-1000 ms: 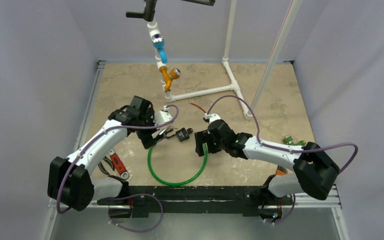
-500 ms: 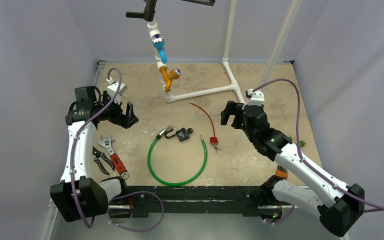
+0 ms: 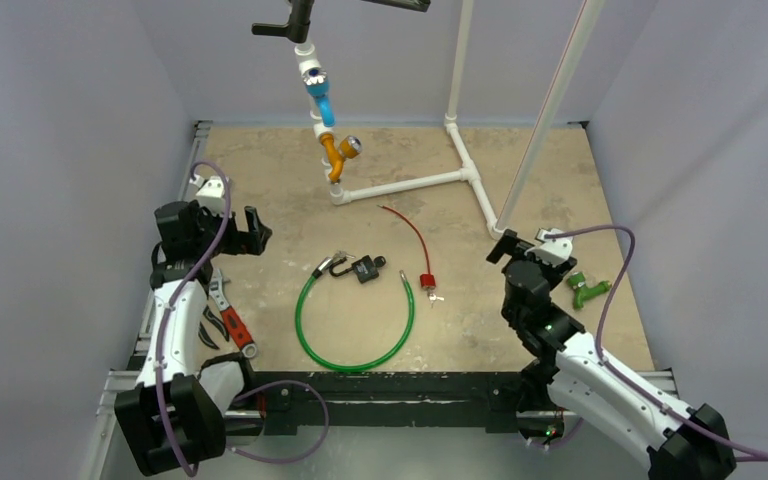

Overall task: Unlock with the key
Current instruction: Reset both arms

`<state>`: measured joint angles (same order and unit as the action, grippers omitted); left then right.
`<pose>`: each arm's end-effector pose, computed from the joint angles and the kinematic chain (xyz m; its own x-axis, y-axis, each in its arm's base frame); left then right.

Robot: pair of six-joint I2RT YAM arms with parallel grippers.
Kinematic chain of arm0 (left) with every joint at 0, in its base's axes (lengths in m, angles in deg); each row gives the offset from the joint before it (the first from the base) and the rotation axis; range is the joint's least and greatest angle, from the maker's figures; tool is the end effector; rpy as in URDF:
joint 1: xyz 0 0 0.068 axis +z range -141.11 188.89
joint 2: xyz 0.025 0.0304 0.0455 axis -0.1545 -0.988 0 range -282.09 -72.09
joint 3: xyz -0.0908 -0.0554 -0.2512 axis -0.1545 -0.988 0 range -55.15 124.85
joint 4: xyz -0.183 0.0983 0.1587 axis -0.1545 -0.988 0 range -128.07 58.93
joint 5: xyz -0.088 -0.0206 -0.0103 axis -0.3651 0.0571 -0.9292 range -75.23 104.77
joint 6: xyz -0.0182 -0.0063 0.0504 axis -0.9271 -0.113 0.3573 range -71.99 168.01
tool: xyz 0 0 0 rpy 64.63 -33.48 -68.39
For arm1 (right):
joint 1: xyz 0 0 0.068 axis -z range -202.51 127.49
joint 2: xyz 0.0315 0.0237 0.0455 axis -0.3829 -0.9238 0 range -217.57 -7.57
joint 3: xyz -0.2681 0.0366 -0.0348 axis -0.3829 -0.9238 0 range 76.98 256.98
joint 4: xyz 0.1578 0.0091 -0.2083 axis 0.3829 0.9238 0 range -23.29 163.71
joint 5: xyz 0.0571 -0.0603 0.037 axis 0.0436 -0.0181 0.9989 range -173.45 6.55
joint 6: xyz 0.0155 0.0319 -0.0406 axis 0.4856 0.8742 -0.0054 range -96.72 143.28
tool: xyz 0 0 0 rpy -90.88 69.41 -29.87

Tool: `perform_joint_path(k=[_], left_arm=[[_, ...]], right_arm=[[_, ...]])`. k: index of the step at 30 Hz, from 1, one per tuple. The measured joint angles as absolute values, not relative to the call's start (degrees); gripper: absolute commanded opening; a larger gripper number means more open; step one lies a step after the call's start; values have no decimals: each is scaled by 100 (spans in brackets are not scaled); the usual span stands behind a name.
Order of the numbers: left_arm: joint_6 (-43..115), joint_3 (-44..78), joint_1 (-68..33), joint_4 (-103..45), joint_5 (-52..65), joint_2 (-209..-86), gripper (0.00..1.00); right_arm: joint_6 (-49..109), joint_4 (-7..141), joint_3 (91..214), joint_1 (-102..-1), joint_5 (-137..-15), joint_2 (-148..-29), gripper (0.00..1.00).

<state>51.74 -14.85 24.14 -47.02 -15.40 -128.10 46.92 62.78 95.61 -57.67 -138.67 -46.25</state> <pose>0.2108 0.0390 0.2688 -0.4932 -0.0762 -0.8666 0.2178 0.9536 -0.2078 0.1438 0.0656 0.2246 -0.0811 0.2228 -0.9715 0.3810 0.9076 0.1763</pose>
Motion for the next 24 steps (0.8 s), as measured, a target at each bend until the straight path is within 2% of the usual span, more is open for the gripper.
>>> perform_joint_path(k=[5,12,18,24], left_arm=[[4839,-2143,2420,-3629,-1293,-13173,100],[4498,-3057,2420,-2038,-1199,-13378,100],[4411,-3616,2418,-459,-1197,-13826,100],[4313,-3831,2306,874,-1171,-14111,100]], right_arm=[[3924,4593,9113,-5356,-14051,-5223,99],[3704,3098,9107,-4005,-13537,-6753,99],[3658,2193,9511,-3507,-13312,-8434,99],[3588,1776,9824,-3369,-13037,-9037,99]])
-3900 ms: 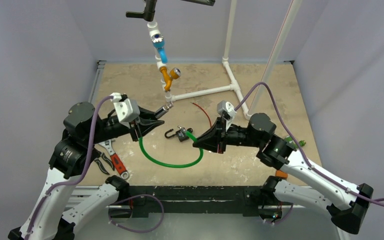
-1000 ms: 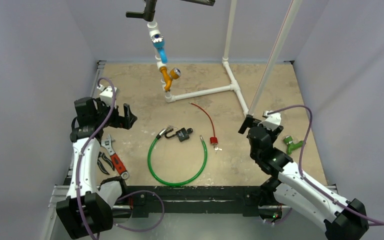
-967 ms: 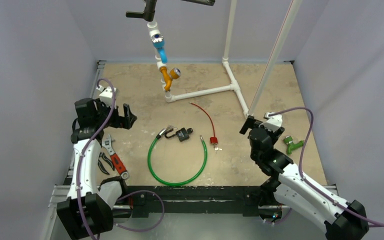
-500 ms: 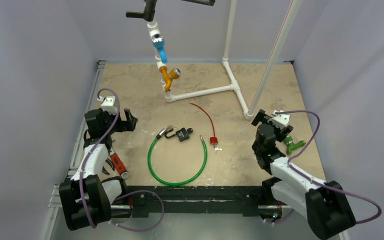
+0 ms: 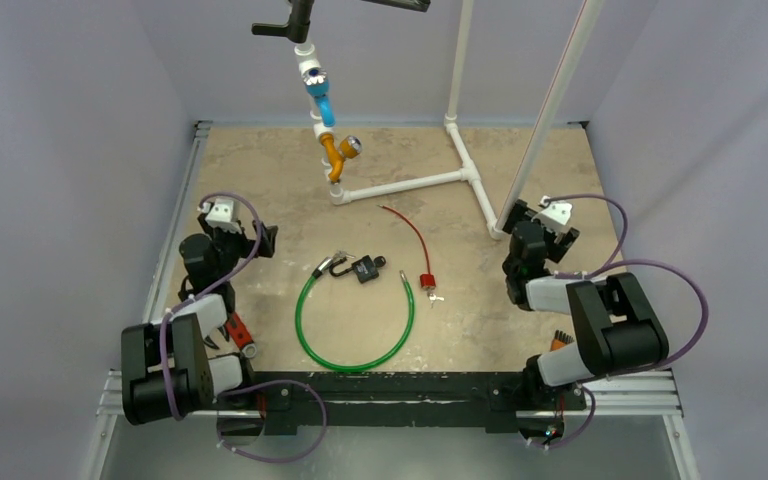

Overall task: Unlock with the key
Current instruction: Reset both arms

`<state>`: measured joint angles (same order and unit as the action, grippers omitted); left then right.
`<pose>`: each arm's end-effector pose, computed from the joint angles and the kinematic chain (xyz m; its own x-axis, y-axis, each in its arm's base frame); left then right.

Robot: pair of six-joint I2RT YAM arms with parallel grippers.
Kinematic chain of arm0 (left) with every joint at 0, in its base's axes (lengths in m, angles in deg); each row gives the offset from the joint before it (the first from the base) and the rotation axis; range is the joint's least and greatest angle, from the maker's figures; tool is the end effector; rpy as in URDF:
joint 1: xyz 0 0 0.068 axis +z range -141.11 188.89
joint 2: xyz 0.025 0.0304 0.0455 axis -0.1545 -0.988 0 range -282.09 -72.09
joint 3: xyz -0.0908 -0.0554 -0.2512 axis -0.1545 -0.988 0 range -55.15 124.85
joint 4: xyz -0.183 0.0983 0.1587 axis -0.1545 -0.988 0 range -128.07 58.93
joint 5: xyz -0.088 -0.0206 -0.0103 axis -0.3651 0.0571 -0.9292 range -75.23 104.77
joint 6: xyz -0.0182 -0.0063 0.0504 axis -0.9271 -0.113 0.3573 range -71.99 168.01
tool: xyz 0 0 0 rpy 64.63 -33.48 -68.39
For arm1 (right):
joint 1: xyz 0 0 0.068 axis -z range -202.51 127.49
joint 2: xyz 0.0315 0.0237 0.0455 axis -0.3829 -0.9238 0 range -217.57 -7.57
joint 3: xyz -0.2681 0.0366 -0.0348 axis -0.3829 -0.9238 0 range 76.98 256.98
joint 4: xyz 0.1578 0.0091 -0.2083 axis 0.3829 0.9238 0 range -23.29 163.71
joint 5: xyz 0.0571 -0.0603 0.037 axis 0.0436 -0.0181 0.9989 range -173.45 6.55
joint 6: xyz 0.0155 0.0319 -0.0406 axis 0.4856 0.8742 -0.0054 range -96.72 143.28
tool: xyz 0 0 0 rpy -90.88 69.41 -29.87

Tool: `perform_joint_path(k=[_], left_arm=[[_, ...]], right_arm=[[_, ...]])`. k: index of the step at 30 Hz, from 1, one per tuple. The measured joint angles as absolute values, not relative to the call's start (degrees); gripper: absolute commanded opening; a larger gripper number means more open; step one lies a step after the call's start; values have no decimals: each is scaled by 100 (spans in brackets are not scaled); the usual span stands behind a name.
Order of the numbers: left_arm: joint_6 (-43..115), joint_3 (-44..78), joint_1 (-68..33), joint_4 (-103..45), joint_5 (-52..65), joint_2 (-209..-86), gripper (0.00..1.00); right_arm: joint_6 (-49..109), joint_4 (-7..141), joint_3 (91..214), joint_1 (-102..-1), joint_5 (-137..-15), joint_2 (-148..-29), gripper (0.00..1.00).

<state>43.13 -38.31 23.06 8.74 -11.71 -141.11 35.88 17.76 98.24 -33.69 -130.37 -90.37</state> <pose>0.2235 0.0401 0.1806 -0.2242 -0.1351 -0.9651 0.1846 0.9665 -0.1782 0.2526 0.0235 0.1672 -0.0851 0.1352 -0.9872 0.5998 0.7981 0.0576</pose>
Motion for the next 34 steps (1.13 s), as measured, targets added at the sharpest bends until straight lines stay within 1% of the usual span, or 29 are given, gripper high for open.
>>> perform_joint_path(k=[5,6,9,12,19,34], left_arm=[[4428,-4364,1810,2636,-1022,-14967,100],[4476,-4469,1710,2758,-1011,-15114,100],[4573,-4556,1583,2734,-900,-15120,100],[4623,-4366,1535,2673,-747,-15075,100],[4636,-3916,1469,2347,-428,-15048,100],[4649,-3916,1463,2135,-330,-15048,100]], right_arm=[[3256,1234,9773,-3365,-12556,-9223,99],[3168,985,9662,-3378,-12447,-9212,99],[2921,130,9133,-3450,-12117,-9180,99],[2650,-559,8869,-3450,-11776,-9459,99],[2657,-423,9151,-3138,-11240,-9514,99],[2663,-460,9153,-3111,-11192,-9512,99]])
